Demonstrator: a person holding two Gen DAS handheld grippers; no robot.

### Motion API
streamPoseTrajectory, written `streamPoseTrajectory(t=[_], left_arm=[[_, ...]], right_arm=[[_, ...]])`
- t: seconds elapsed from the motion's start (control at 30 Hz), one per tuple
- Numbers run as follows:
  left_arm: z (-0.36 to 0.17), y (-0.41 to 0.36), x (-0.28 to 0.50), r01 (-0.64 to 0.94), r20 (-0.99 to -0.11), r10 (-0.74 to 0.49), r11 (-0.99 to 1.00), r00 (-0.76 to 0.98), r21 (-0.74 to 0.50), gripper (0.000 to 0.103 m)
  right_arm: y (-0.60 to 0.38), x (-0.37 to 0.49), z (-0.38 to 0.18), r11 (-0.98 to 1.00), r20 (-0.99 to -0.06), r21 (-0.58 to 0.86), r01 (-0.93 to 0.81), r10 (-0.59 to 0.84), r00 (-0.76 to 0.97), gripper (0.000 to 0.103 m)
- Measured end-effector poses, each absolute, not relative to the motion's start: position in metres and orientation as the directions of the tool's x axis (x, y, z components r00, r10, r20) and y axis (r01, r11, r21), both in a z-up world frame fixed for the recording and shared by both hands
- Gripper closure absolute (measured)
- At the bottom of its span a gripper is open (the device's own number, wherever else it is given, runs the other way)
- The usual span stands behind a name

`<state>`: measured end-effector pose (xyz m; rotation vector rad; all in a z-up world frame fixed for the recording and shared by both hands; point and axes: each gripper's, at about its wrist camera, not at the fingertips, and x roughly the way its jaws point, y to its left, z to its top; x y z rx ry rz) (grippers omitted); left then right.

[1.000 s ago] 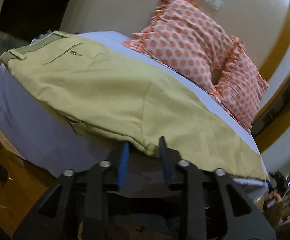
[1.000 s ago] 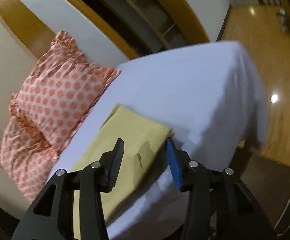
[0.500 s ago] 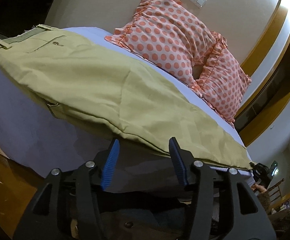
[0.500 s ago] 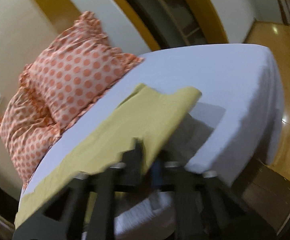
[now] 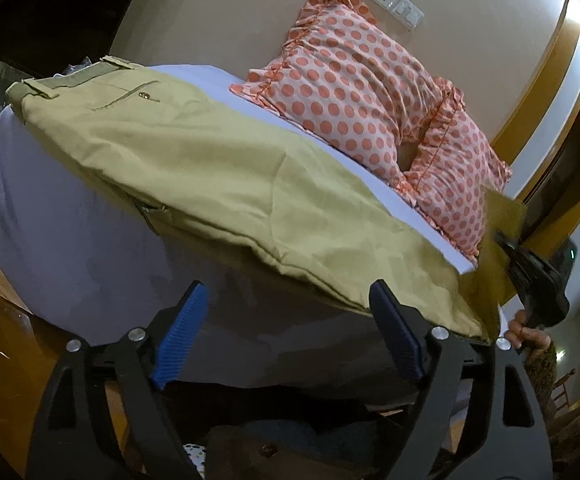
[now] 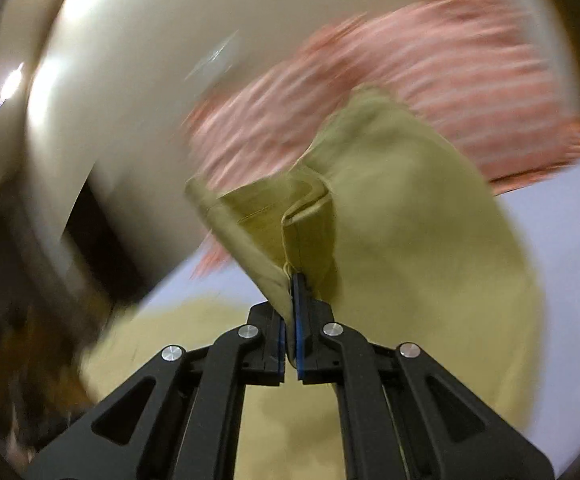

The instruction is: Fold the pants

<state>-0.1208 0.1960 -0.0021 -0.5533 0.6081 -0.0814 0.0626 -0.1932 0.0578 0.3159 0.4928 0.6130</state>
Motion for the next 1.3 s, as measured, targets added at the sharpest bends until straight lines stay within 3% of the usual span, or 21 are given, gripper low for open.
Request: streamPoseTrajectory(t=[0.1,0.13,0.17,0.23,0.37,0.7,0.87,0.93,1.17,1.2,1.3], left_arm=[[-0.004,0.190,-0.118,-0.071,-0.535,-0.237,0.868,0.811,-0.492,0.016],[-0.005,0.188,-0.116,-0.067,-0.539,-0.236,0.873,0.809,-0.483,0.015],[-0.005,0.186,-0.115,-0.065,-0.542,-0.233,0.879,0.807,-0.473,0.012],[-0.007,0.185,-0.109,-0.054,-0.543,-0.239,0.882,0.805,-0.468,0.011],[-0.014,0.183,-0.095,-0.043,-0.545,-0.266,0.872,0.795,-0.488,0.011],[-0.002,0.208,-0.084,-0.091,-0.486,-0.261,0.805,0.834,-0.587,0.012],[0.006,0.255,-0.087,-0.253,-0.481,-0.101,0.747,0.871,-0.615,0.016],[0.003,0.281,-0.087,-0.303,-0.469,-0.063,0.686,0.881,-0.661,0.021],[-0.012,0.346,-0.082,-0.392,-0.460,-0.017,0.497,0.888,-0.774,0.069],[-0.012,0.349,-0.080,-0.408,-0.474,-0.012,0.489,0.880,-0.771,0.082],[0.005,0.345,-0.068,-0.478,-0.563,0.030,0.569,0.826,-0.669,0.090]], right_arm=[[-0.108,0.052,0.029,0.750,-0.554,0.280,-0.599,0.636,0.538,0.087],[-0.097,0.046,0.024,0.752,-0.584,0.246,-0.612,0.619,0.526,0.066],[-0.090,0.038,0.020,0.756,-0.596,0.220,-0.617,0.605,0.528,0.036],[-0.091,0.025,0.025,0.754,-0.567,0.216,-0.620,0.614,0.549,0.014],[-0.110,0.017,0.036,0.770,-0.516,0.255,-0.585,0.620,0.591,0.011],[-0.121,0.042,0.019,0.791,-0.550,0.352,-0.501,0.608,0.573,0.011],[-0.123,0.043,0.016,0.787,-0.547,0.365,-0.497,0.613,0.569,0.010],[-0.125,0.045,0.014,0.786,-0.547,0.373,-0.493,0.615,0.568,0.010],[-0.136,0.046,0.014,0.788,-0.536,0.385,-0.480,0.614,0.579,0.009],[-0.138,0.047,0.014,0.789,-0.534,0.387,-0.477,0.613,0.582,0.009],[-0.147,0.049,0.014,0.795,-0.528,0.393,-0.462,0.607,0.594,0.009]])
